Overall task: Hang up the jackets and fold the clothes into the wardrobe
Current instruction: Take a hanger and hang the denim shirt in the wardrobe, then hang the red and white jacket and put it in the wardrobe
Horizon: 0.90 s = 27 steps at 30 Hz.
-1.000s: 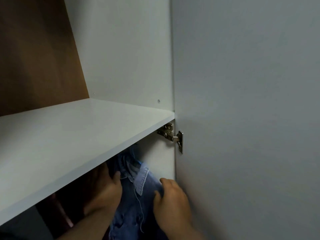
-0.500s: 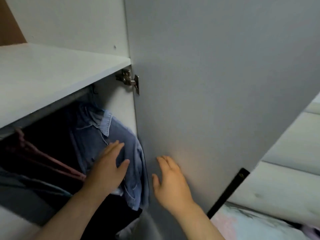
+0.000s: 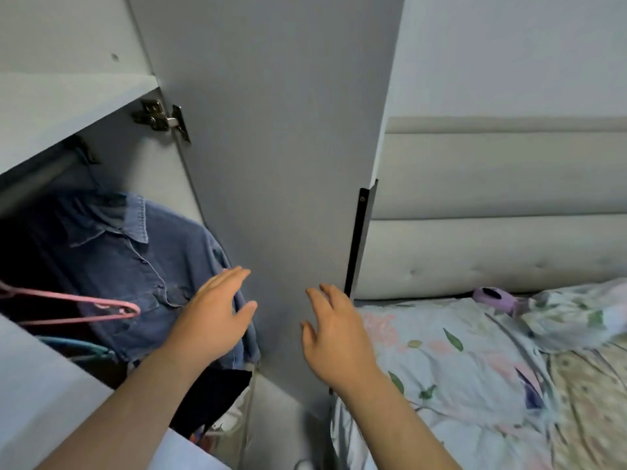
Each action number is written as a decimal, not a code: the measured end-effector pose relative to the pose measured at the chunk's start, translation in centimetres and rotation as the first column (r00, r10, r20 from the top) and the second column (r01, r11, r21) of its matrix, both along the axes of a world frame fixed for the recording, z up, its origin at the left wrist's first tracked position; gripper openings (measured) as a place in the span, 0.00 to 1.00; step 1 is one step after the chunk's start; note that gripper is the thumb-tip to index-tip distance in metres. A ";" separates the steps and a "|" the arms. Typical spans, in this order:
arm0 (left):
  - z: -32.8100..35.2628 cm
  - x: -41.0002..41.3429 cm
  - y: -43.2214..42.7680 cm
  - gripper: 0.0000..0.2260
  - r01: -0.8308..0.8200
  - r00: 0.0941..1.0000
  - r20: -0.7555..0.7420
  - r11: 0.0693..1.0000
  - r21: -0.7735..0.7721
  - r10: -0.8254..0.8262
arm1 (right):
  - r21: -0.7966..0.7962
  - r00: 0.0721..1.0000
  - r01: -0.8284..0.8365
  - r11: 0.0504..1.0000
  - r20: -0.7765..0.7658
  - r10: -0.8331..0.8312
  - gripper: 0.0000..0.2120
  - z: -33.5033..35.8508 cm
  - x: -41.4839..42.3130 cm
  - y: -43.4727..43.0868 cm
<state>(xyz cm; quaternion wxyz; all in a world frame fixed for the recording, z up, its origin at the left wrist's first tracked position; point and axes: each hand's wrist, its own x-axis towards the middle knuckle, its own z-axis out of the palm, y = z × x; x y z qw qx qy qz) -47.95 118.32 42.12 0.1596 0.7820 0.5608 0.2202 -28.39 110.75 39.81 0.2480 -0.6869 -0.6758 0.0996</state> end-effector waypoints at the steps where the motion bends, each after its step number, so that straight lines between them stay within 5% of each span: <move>1: -0.3 0.1 -0.8 0.25 0.030 0.999 -0.014 0.999 -0.017 -0.030 | 0.004 0.999 0.035 0.999 -0.023 -0.035 0.25 -0.3 0.1 -1.3; 12: -0.8 6.6 -6.0 0.25 0.353 0.927 -0.107 0.933 -0.067 -0.358 | -0.051 0.918 0.391 0.919 -0.056 -0.393 0.25 -2.6 5.7 -13.6; 27: -1.6 19.2 -3.3 0.23 0.684 0.699 -0.068 0.693 -0.226 -0.712 | -0.238 0.750 0.650 0.722 0.044 -0.660 0.27 -3.1 15.3 -17.7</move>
